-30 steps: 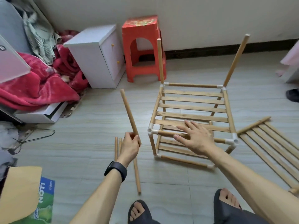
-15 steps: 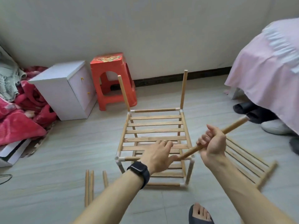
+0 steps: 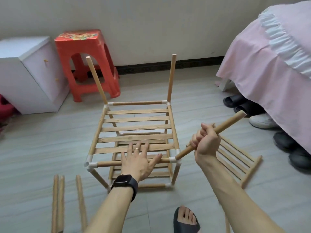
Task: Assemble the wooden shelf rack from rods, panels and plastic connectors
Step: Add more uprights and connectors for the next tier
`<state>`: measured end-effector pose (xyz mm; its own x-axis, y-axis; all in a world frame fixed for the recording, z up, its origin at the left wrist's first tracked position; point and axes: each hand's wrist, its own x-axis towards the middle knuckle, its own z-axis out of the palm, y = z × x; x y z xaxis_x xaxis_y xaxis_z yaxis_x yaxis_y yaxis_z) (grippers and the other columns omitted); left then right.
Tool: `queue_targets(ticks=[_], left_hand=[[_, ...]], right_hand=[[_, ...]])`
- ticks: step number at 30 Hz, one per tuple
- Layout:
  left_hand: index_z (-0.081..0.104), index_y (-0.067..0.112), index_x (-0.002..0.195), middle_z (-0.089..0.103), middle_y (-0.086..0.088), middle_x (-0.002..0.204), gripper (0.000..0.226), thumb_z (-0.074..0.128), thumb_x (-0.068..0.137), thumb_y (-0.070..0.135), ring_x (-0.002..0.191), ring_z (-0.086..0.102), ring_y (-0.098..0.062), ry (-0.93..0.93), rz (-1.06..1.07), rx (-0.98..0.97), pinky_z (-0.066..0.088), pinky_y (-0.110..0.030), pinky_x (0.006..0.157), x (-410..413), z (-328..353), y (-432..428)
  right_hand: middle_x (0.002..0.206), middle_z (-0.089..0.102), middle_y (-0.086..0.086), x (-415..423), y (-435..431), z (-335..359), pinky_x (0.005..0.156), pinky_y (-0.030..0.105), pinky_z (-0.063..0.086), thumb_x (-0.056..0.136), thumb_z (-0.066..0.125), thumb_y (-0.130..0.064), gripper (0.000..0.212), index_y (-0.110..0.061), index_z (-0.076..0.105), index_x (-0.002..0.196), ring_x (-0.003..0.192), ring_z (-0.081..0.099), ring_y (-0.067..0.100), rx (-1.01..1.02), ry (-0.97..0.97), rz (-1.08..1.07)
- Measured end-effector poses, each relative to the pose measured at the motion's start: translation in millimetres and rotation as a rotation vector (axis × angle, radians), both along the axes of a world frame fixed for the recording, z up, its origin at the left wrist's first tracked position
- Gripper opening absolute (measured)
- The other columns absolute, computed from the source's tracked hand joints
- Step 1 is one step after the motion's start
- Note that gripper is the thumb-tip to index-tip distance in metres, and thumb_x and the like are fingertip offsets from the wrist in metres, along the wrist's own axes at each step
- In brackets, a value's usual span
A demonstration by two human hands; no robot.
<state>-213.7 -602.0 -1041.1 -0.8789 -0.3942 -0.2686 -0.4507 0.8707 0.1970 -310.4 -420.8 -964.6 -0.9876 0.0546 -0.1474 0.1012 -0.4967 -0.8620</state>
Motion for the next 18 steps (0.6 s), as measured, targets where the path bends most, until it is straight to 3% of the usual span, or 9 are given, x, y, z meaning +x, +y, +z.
queue_targets(ticks=[3,7,10,14,18], left_hand=[[0.0,0.042,0.159,-0.002,0.002,0.17,0.111,-0.002,0.064,0.1,0.155,-0.013,-0.027,-0.055,-0.013,0.021,0.006,-0.063,0.121,-1.5,2.2,-2.6],[-0.002,0.042,0.159,-0.001,0.002,0.17,0.115,0.011,0.062,0.104,0.155,-0.013,-0.029,-0.083,-0.014,0.006,0.009,-0.064,0.12,-0.6,2.3,-1.0],[0.0,0.041,0.158,0.003,0.0,0.17,0.115,0.008,0.063,0.104,0.155,-0.008,-0.03,-0.073,-0.011,-0.029,0.016,-0.063,0.118,-0.2,2.9,0.7],[0.001,0.039,0.159,0.005,-0.001,0.17,0.112,0.009,0.066,0.102,0.155,-0.005,-0.031,-0.071,-0.015,-0.043,0.02,-0.065,0.114,1.5,0.9,3.9],[0.002,0.038,0.159,0.007,-0.003,0.169,0.114,0.0,0.063,0.1,0.155,-0.003,-0.031,-0.067,-0.019,-0.065,0.025,-0.066,0.114,3.7,1.4,5.5]], right_hand=[[0.045,0.026,-0.005,-9.6,-5.4,0.9,0.043,0.025,0.024,0.09,0.054,-0.014,0.049,-0.027,0.034,0.046,0.037,0.027,0.015,0.086,0.031,-0.009],[0.04,0.029,-0.003,-5.1,-19.5,1.4,0.041,0.026,0.026,0.085,0.054,-0.015,0.048,-0.022,0.037,0.041,0.035,0.029,0.016,0.313,0.27,0.259],[0.043,0.03,0.002,8.8,-29.6,-6.0,0.042,0.031,0.024,0.084,0.053,-0.016,0.045,0.002,0.034,0.048,0.04,0.029,0.018,0.458,0.42,0.415],[0.04,0.033,-0.007,11.6,-21.1,-15.2,0.041,0.023,0.029,0.086,0.051,-0.009,0.042,-0.017,0.038,0.046,0.036,0.031,0.011,0.362,0.428,0.372],[0.042,0.031,-0.004,19.5,-28.3,-17.8,0.042,0.029,0.025,0.084,0.052,-0.01,0.038,-0.01,0.037,0.049,0.04,0.029,0.016,0.436,0.417,0.298]])
